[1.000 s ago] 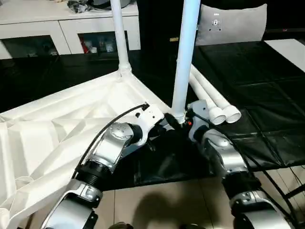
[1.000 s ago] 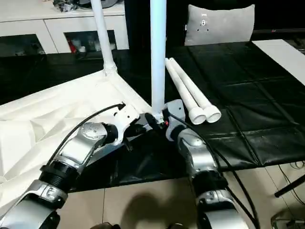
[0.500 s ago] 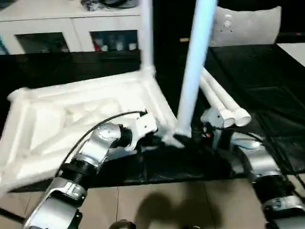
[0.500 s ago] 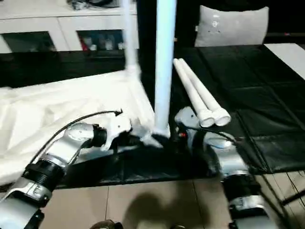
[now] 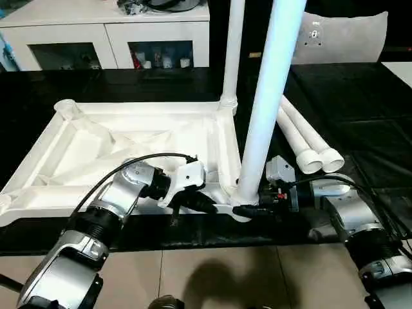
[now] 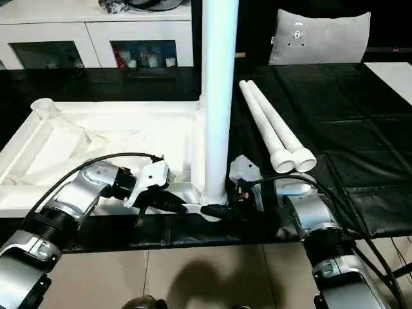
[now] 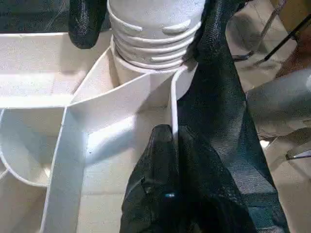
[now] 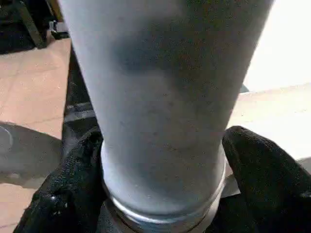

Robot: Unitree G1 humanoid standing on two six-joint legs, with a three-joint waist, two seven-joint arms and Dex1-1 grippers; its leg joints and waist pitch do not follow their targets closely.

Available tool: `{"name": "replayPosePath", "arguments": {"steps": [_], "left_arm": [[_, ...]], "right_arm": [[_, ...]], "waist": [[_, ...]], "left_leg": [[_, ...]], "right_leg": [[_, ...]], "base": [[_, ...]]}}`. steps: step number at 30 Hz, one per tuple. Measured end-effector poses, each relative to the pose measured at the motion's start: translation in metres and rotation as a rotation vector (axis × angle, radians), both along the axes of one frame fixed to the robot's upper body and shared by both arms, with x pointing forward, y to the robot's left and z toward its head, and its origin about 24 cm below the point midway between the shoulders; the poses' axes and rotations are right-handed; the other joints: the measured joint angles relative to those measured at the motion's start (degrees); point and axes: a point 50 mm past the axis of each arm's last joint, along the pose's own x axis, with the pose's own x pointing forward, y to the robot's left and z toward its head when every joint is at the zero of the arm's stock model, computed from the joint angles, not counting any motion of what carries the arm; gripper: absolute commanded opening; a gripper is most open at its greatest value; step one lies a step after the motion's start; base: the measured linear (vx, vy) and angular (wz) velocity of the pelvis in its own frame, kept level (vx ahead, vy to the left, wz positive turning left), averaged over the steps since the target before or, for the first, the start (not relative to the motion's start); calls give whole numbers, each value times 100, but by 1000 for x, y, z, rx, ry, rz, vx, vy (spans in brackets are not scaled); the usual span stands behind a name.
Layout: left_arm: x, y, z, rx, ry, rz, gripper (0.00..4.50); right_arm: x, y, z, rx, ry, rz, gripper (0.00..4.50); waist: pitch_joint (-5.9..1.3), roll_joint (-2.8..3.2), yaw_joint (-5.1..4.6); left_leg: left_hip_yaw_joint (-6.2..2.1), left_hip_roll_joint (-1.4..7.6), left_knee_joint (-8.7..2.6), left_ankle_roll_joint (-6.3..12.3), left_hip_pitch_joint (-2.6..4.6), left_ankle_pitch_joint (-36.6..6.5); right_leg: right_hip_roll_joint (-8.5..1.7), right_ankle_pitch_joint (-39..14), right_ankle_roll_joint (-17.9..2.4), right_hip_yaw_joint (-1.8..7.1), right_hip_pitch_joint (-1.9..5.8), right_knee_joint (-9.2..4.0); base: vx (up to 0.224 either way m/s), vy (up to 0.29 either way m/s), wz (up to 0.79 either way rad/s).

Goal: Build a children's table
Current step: Rotate leg to tighten

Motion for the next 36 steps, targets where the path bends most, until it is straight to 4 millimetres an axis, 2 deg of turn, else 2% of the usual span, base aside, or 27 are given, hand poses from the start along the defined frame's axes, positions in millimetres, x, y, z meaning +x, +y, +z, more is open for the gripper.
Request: {"name": "replayPosePath", "arguments": {"steps": [5, 7, 14, 17, 21, 24, 29, 31, 34, 35, 36], "left_arm": [[0, 1, -1, -2, 3, -2, 0], [0, 1, -1, -4, 5, -3, 0], [1, -5, -4, -45, 34, 87, 0], [5, -8, -7, -56, 27, 206, 0], [11, -21, -8, -62, -8, 400, 0], [14, -31, -8, -64, -30, 501, 0], [18, -51, -8, -67, -70, 635, 0], [18, -54, -8, -68, -78, 649, 0], [19, -53, -7, -69, -83, 653, 0], [19, -53, -6, -69, -85, 652, 0], [19, -53, -6, -71, -85, 643, 0]], "right_arm": [[-2, 0, -1, 22, 42, 14, 319], [-2, 0, -1, 30, 57, 14, 289], [-5, 1, -6, 79, 90, -90, 277], [0, 6, -11, 102, 69, -240, 276], [16, 20, -17, 153, 50, -527, 275], [26, 27, -17, 153, 43, -653, 275], [40, 36, -15, 131, 18, -825, 275], [42, 36, -15, 140, 13, -850, 331], [42, 38, -14, 182, 24, -859, 349], [41, 38, -14, 192, 27, -857, 377], [39, 35, -14, 199, 15, -849, 377]], "waist": [[0, -1, 1], [0, -1, 1], [-1, -3, 18], [-1, -3, -55], [-10, -21, -292], [-9, -25, -381], [-9, -25, -452], [-12, -20, -444], [-11, -20, -426], [-12, -19, -420], [-12, -18, -405]], "left_leg": [[0, 0, 0, 0, 1, 0], [0, 0, 0, 0, 2, 0], [0, 0, 2, -1, 11, 1], [2, 0, 5, -2, 30, 1], [6, 0, 5, -3, 47, 2], [6, -1, 6, -4, 48, 2], [6, -5, 9, -3, 43, 2], [6, -8, 6, -2, 41, 1], [5, -7, -6, -1, 36, 1], [5, -7, -9, -1, 35, 1], [5, -7, -15, -1, 31, 0]], "right_leg": [[0, 0, 0, 0, 0, 1], [0, 0, 0, 0, 0, 1], [-1, -1, 1, 1, 7, 2], [-1, -23, 37, 3, 15, 1], [-1, -26, 42, 3, 19, -13], [-1, -27, 44, 5, 20, -15], [-3, -27, 44, 7, 19, -22], [-4, -27, 44, 9, 20, -21], [-3, -27, 44, 6, 15, -19], [-3, -26, 42, 6, 13, -18], [-3, -25, 41, 5, 11, -18]], "base": [[0, 0, 0], [0, 0, 0], [0, 0, 0], [0, 0, 0], [0, 0, 0], [0, 0, 0], [0, 0, 0], [0, 0, 0], [0, 0, 0], [0, 0, 0], [0, 0, 0]]}}
